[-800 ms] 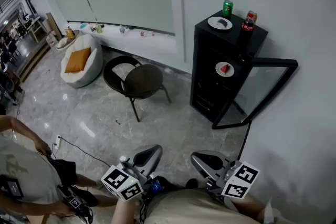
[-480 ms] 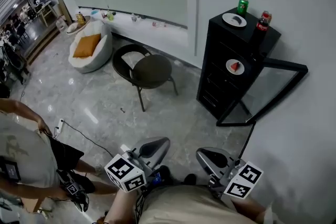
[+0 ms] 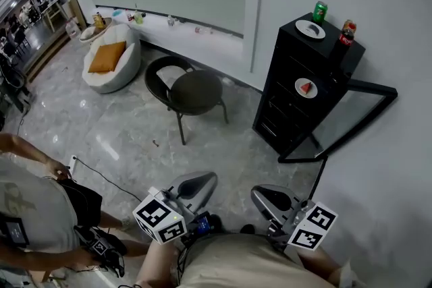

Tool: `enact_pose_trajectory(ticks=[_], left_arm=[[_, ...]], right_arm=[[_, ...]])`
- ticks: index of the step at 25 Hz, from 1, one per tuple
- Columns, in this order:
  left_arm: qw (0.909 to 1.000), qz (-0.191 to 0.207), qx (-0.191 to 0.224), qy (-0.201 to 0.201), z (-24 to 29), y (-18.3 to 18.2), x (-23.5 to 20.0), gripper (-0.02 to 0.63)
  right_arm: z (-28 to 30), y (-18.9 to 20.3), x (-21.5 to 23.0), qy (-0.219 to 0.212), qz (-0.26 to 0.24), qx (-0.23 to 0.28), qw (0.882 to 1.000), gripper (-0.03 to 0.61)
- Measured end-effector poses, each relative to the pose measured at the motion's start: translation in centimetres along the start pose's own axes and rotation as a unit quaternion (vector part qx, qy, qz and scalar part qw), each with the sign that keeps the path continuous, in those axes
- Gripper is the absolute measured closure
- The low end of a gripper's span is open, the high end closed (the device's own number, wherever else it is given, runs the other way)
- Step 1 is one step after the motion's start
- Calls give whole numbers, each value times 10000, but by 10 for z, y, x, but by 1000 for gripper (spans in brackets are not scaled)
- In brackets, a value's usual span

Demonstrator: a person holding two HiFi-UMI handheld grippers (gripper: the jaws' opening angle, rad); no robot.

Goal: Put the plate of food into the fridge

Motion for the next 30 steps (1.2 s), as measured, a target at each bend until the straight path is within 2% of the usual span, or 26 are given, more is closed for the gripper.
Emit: enact_pose_trajectory(ticks=[9, 16, 24, 30], left_arm=[[9998, -19, 38, 215, -21, -17, -39, 603], [9992, -70, 62, 381, -33, -29, -62, 603], [9994, -111, -22, 314, -28, -33, -70, 603], [9996, -57, -128, 252, 1, -37, -68, 603]], right_arm=[[58, 7, -13, 416, -159, -100, 9990, 558], [75, 7, -14, 778, -217, -331, 9962, 558], [87, 3, -3, 720, -186, -356, 9966, 558], [83, 0, 26, 661, -68, -329, 9972, 558]])
Point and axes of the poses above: the fingertips, and each gripper's own axes: z forward along the fingers, x to its right, y out of its underside, the point moved 5 cm from there along -z, backward along the fingers, and after that the axes turned 15 degrees about -z, right-handed, at the moved point
